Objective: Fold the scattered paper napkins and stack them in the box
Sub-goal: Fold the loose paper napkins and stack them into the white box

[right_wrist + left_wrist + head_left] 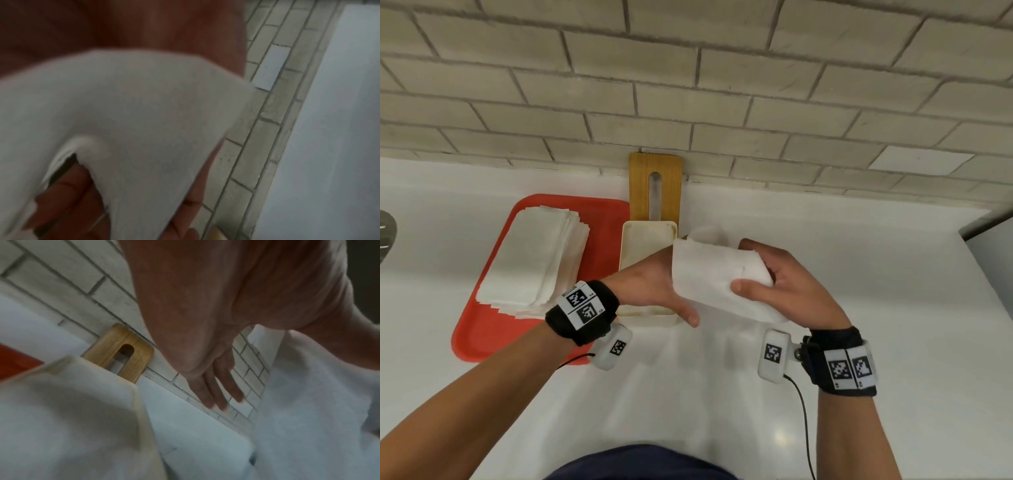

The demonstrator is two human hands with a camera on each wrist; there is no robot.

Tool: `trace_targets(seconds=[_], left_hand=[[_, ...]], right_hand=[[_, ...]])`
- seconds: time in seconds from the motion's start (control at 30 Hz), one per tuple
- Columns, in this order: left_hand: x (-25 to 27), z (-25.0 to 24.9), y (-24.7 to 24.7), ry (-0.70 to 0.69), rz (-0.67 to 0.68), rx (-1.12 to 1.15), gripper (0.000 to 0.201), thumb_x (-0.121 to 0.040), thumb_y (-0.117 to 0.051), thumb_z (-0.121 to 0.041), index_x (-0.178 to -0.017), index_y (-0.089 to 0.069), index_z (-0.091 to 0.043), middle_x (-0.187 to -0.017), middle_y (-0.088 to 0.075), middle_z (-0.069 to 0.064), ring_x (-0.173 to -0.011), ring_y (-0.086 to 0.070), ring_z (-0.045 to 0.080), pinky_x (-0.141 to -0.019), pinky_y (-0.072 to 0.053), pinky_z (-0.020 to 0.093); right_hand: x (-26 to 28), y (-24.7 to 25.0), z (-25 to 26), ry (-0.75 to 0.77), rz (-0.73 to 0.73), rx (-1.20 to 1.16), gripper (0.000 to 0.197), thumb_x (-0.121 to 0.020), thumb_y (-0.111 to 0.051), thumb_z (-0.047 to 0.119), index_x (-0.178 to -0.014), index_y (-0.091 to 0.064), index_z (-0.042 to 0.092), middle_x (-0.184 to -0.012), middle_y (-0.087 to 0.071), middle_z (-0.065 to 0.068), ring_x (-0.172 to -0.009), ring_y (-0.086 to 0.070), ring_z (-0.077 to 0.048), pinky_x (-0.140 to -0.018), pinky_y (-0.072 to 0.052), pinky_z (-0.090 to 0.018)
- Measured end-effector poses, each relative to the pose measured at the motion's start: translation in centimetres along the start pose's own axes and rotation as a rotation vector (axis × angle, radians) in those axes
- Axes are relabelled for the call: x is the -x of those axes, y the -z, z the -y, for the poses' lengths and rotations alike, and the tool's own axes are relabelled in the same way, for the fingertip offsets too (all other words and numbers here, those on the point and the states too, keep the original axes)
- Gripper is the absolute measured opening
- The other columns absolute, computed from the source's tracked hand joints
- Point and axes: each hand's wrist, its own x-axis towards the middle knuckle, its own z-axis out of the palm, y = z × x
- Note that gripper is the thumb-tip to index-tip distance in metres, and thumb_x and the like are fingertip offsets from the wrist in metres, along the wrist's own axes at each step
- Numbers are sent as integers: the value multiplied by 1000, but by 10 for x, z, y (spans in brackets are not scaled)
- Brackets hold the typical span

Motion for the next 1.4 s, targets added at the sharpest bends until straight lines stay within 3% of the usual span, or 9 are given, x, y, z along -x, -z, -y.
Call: trace_targets(seconds=[0.27, 0.37, 0.47, 0.63, 0.73, 0.83, 1.07, 1.17, 1.4], left_hand=[[14, 2, 3, 12, -235, 442, 34, -101, -69, -13, -135, -69, -8, -128, -77, 7, -115, -75, 23, -90, -58, 29], [30, 13, 14, 50, -388, 356, 25, -109, -59, -25, -124, -76, -13, -117, -81, 5, -104, -77, 23, -82, -59, 28], [51, 39, 35, 113, -619, 231, 26, -111, -56, -33, -122, -76, -21, -114, -81, 1, -104, -77, 27, -91, -61, 44], [81, 67, 65, 277, -842, 14, 27, -112, -52, -35, -134, -65, -27, -122, -71, -5, -106, -68, 16, -99, -56, 43], [91, 77, 74, 326, -871, -8, 36, -112, -51, -35, -142, -61, -17, -127, -69, -1, -113, -66, 23, -96, -54, 42], [94, 79, 74, 291, -890, 71, 31, -111, -55, -34, -137, -63, -18, -125, -73, 1, -113, -70, 22, -100, -58, 48], [57, 64, 47, 29, -759, 431, 46, -107, -65, -18, -150, -50, -21, -136, -70, 3, -124, -70, 18, -99, -60, 36], [35, 72, 30, 99, -745, 455, 51, -105, -67, -15, -151, -45, -20, -136, -68, 2, -124, -68, 18, -99, -61, 36], [9, 102, -4, 424, -598, 121, 71, -102, -62, -13, -159, -21, -26, -128, -68, 8, -116, -69, 31, -102, -58, 46]], right_hand=[[-34, -39, -18, 8, -445, -466, 29, -99, -75, 16, -126, -67, 7, -123, -76, -15, -116, -73, -36, -95, -60, -54], [-60, -80, -37, -133, -582, -426, 25, -101, -75, 31, -115, -68, 13, -111, -80, -5, -103, -77, -28, -89, -63, -49], [-88, -124, -50, -276, -596, -273, 28, -99, -71, 44, -114, -62, 23, -101, -77, 4, -90, -74, -15, -81, -59, -36], [-124, -178, -63, -327, -509, -7, 30, -101, -53, 15, -124, -41, 31, -77, -67, -5, -71, -68, -28, -66, -56, -40], [-130, -184, -67, -279, -468, 122, 30, -102, -47, 4, -119, -55, 27, -77, -64, 0, -68, -66, -20, -63, -55, -33], [-126, -183, -80, -330, -402, 249, 25, -102, -48, 4, -112, -66, 17, -105, -71, -6, -93, -71, -26, -85, -60, -33], [-102, -191, -84, -221, -373, 359, 25, -102, -54, 4, -126, -61, 8, -114, -69, -14, -100, -71, -34, -82, -57, -35], [-93, -180, -84, -200, -365, 353, 30, -96, -60, 3, -125, -60, 10, -106, -74, -11, -95, -72, -31, -75, -51, -27], [-75, -88, -132, -330, -775, 275, 23, -94, -65, 8, -114, -65, 18, -107, -77, -2, -96, -75, -27, -84, -49, -22]])
